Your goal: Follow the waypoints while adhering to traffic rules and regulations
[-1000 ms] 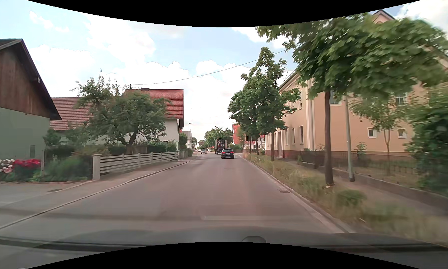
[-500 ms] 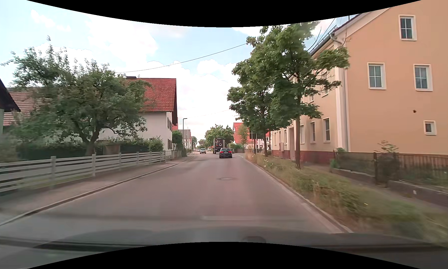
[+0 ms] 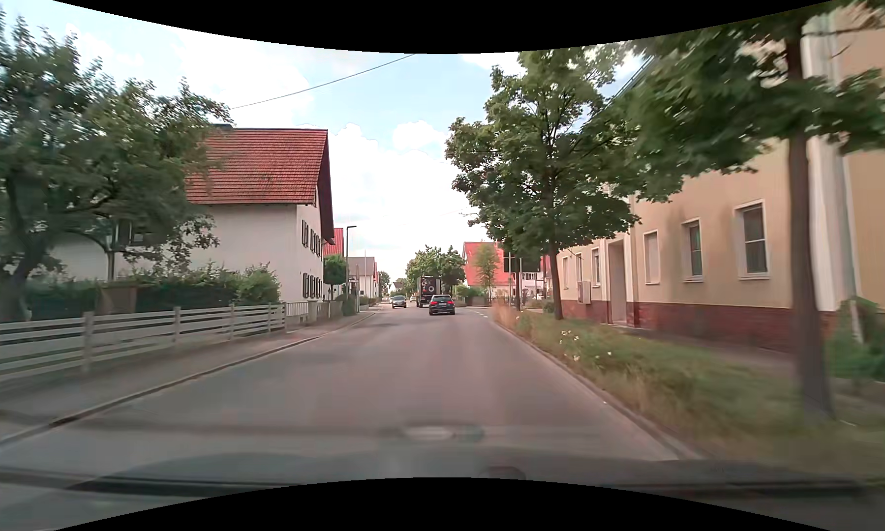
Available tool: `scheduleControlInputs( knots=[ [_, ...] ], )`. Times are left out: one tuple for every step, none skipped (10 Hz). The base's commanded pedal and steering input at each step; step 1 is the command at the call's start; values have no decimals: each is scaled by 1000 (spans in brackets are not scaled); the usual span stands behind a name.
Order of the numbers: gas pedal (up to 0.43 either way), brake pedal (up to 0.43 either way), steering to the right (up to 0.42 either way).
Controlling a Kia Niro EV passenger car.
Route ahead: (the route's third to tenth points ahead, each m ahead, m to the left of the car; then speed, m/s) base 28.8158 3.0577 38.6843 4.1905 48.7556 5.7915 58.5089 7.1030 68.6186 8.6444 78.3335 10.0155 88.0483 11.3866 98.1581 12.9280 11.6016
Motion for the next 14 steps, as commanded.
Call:
scheduleControlInputs(
  knots=[
    [130, 0, -9],
    [130, 0, -9],
    [118, 0, -9],
    [110, 0, -9],
    [110, 0, -9],
    [110, 0, -11],
    [110, 0, -12],
    [98, 0, -12],
    [87, 0, -12],
    [87, 0, -11],
    [79, 0, -11],
    [79, 0, -11],
    [79, 0, -11],
    [79, 0, -11]
  ],
)
